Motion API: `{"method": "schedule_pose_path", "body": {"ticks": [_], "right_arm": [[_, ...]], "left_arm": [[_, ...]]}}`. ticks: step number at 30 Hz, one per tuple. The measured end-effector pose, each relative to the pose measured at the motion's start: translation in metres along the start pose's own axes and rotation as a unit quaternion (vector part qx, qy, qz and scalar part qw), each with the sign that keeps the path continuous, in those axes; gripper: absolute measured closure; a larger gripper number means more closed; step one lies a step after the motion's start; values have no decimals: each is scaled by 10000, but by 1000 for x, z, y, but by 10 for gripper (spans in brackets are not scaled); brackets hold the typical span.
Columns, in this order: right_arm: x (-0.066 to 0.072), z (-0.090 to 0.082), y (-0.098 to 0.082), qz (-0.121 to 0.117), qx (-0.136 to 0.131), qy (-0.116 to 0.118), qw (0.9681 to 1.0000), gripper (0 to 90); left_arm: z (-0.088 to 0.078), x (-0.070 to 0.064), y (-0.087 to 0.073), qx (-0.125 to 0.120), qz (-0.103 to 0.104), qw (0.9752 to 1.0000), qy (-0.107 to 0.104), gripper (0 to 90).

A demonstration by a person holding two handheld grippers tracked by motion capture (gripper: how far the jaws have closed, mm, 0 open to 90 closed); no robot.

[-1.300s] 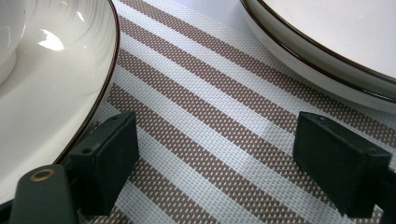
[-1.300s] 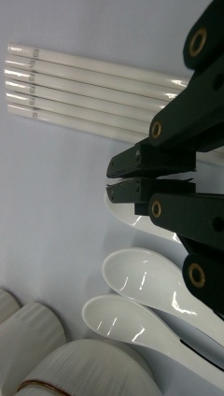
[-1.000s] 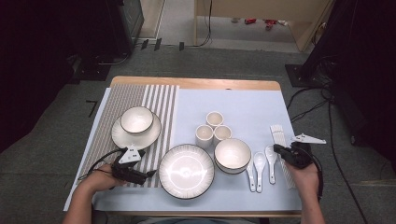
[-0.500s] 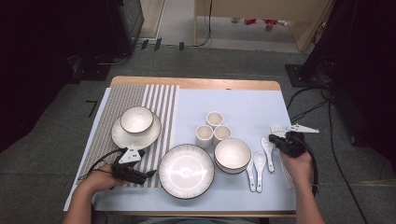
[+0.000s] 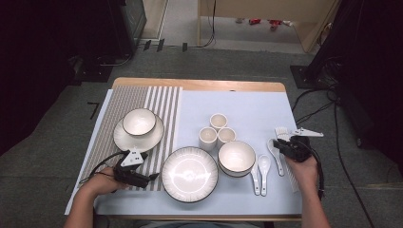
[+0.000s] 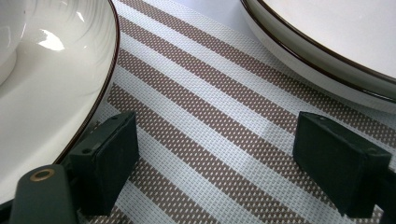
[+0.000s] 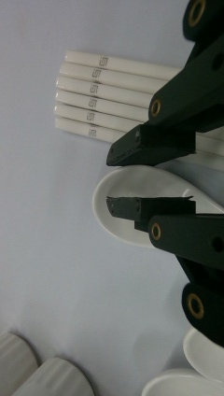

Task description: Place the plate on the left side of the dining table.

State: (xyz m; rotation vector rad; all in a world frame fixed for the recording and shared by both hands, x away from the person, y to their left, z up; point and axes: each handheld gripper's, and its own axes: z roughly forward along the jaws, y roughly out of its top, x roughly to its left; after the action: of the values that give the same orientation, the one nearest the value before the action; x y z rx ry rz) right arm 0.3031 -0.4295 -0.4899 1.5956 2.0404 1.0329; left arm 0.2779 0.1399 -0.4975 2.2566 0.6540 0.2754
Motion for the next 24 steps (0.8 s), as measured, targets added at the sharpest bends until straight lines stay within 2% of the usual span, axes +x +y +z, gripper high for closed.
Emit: {"method": "schedule_pose_path", "body": {"ticks": [10, 18, 24], "right_arm": [[7, -19, -8, 41, -182, -18, 9998, 694], [12, -29, -19, 93, -126, -62, 9999, 669], [17, -33, -28, 176, -59, -11, 9998, 651]], "left_arm": [[0, 0, 0, 3, 2, 10000, 3, 146], [0, 0, 0, 3, 4, 10000, 3, 147], [0, 0, 0, 2, 3, 10000, 3, 147]]}}
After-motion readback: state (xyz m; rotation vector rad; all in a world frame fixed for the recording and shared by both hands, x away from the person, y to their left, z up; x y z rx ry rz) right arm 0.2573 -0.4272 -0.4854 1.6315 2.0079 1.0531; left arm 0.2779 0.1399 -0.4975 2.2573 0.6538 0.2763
